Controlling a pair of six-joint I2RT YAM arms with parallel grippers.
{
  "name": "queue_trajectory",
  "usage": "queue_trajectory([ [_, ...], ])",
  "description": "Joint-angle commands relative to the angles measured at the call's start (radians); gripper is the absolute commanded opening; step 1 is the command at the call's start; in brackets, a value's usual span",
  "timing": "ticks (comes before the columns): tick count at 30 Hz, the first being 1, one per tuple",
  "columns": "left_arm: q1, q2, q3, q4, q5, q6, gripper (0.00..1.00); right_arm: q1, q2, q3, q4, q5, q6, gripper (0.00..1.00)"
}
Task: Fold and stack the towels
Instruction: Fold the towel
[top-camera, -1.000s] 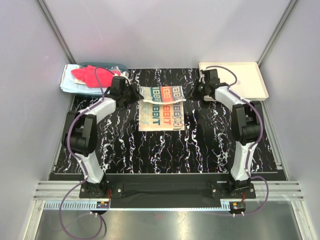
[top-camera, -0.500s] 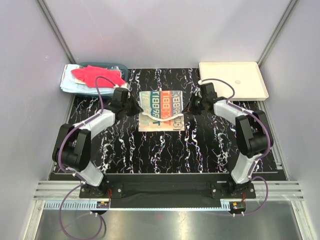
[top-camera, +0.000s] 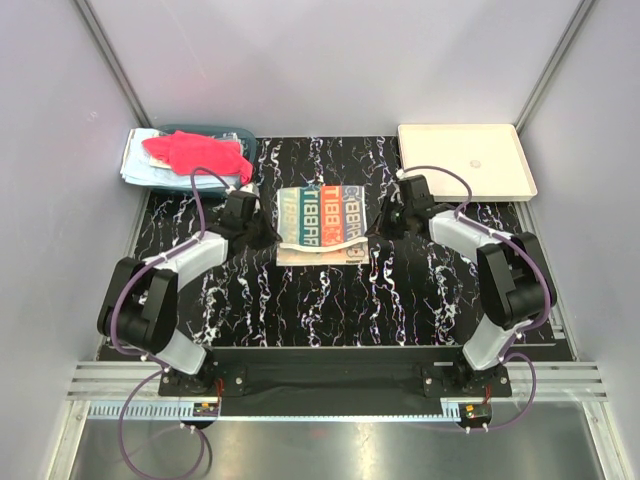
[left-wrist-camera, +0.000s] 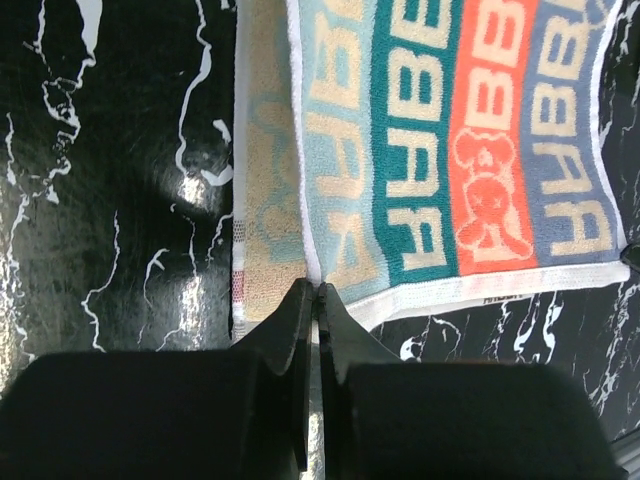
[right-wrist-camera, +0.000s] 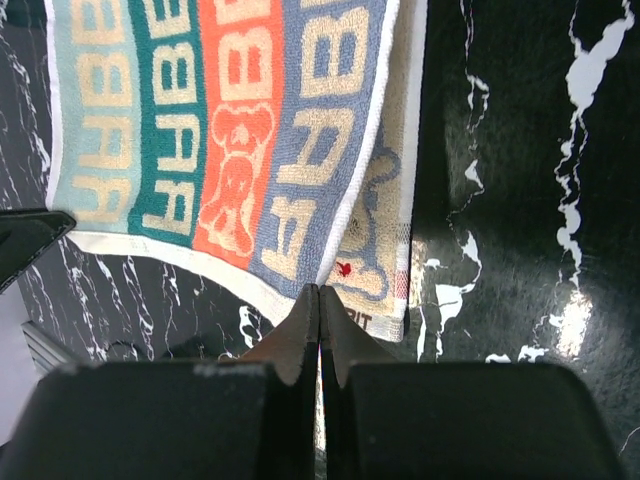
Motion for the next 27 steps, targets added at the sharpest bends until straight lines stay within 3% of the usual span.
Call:
queue_trajectory([
  [1, -0.005, -0.058, -0.01, 0.028, -0.024, 0.017, 0.0, 0.017, -0.053, -0.011, 0.03, 0.032, 0.01, 0.0],
  [17, -0.009, -0.145, -0.074, 0.0, -0.022, 0.035, 0.0, 0.026, -0.128, -0.062, 0.005, 0.061, 0.008, 0.0],
  [27, -0.032, -0.092, -0.178, 0.087, 0.001, 0.02, 0.0, 0.044, -0.068, -0.188, 0.125, 0.035, 0.04, 0.0],
])
